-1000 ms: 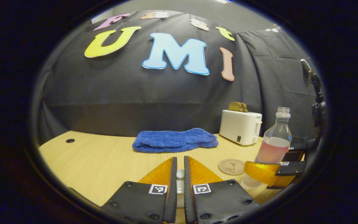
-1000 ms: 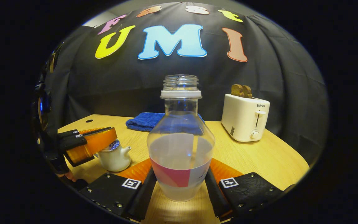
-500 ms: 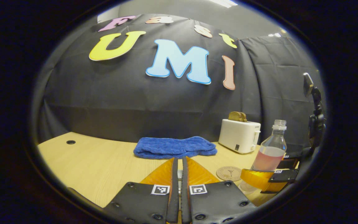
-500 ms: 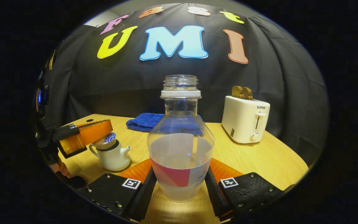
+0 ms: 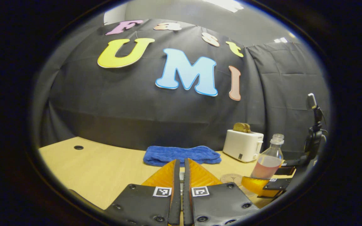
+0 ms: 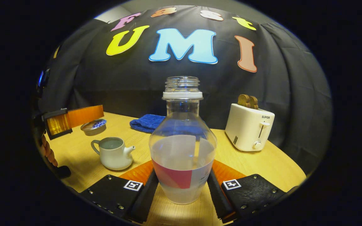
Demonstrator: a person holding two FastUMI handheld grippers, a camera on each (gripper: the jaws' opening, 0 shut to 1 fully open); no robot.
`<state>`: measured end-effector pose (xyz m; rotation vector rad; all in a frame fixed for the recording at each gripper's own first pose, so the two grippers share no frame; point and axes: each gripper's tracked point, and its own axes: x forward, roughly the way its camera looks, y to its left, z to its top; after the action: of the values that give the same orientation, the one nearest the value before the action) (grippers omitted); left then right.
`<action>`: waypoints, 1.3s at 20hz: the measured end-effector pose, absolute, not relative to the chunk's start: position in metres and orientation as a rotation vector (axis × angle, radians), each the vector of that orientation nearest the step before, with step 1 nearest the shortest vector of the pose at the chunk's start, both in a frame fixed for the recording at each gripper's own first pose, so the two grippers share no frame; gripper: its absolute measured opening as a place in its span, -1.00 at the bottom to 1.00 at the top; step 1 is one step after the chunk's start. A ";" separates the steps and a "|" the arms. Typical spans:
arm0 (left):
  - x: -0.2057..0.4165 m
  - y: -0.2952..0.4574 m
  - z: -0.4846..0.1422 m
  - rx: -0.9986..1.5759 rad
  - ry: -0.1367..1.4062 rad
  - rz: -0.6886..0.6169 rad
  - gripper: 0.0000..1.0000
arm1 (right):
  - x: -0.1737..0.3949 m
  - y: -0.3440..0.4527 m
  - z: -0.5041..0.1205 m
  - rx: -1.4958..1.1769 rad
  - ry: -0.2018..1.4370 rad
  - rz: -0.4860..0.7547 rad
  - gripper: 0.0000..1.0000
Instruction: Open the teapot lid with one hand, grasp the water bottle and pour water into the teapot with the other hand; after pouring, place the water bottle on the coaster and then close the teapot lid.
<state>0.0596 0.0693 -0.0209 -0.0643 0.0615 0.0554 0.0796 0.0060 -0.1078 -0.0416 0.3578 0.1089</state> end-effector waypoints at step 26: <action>0.016 0.173 -0.030 -0.150 0.042 0.178 -0.80 | 0.110 0.013 -0.104 -1.039 0.387 0.081 0.55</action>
<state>0.0165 0.1734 -0.0298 -0.1497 0.0422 0.1782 0.1098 0.0125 -0.1042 -1.0394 0.3871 0.0813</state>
